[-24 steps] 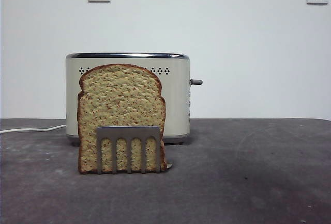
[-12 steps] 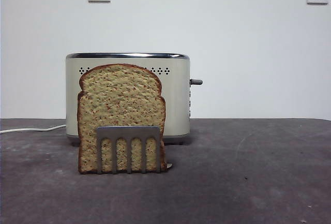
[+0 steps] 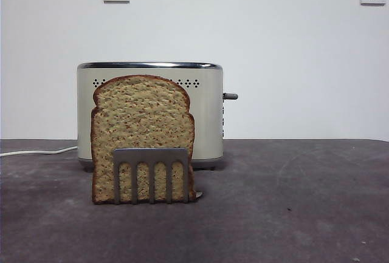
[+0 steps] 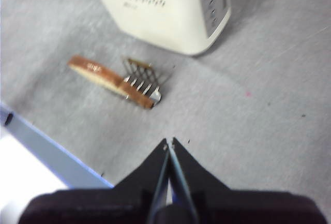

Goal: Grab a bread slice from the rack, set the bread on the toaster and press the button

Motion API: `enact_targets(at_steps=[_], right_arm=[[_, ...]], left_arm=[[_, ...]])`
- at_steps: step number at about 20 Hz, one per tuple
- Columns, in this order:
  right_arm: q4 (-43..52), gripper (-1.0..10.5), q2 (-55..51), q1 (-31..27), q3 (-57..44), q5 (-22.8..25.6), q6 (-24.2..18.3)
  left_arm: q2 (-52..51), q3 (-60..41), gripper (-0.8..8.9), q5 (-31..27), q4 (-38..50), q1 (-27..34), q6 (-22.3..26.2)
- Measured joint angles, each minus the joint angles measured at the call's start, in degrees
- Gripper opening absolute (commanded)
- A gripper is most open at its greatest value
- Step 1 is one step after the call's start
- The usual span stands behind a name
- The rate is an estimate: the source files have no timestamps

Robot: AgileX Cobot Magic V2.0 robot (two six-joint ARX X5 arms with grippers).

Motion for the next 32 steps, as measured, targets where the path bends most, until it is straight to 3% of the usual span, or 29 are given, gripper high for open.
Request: enact_targets(at_steps=[2,3,5,6,13,20,26,32], right_arm=[[-0.37,-0.1,0.0,0.04,0.0,0.0,-0.44],[-0.42,-0.1,0.0,0.04,0.0,0.0,-0.59],[-0.52,-0.1,0.0,0.04,0.0,0.0,-0.66],[-0.52,-0.1,0.0,0.04,0.0,0.0,-0.66],[-1.07,-0.1,0.04,0.04,0.0,0.0,-0.66],[-1.22,-0.1,0.04,0.04,0.0,0.0,-0.68],[-1.22,-0.1,0.04,0.04,0.0,0.0,-0.9],[-1.22,-0.1,0.81,0.04,0.0,0.0,-1.07]], left_arm=[[0.02,0.0,0.07,0.0,-0.26,-0.74,1.01],[0.02,0.0,0.83,0.0,-0.28,-1.16,1.25],[0.02,0.0,4.63,-0.02,-0.28,-2.23,1.6],[0.11,0.0,5.95,-0.02,-0.15,-2.84,2.03],[8.02,5.4,6.02,-2.32,1.75,-11.17,7.43],[26.14,19.23,6.02,-14.69,0.46,-24.28,17.64],[40.59,24.79,6.01,-24.72,0.72,-32.68,25.64],[51.8,24.79,6.01,-28.57,3.1,-36.96,29.44]])
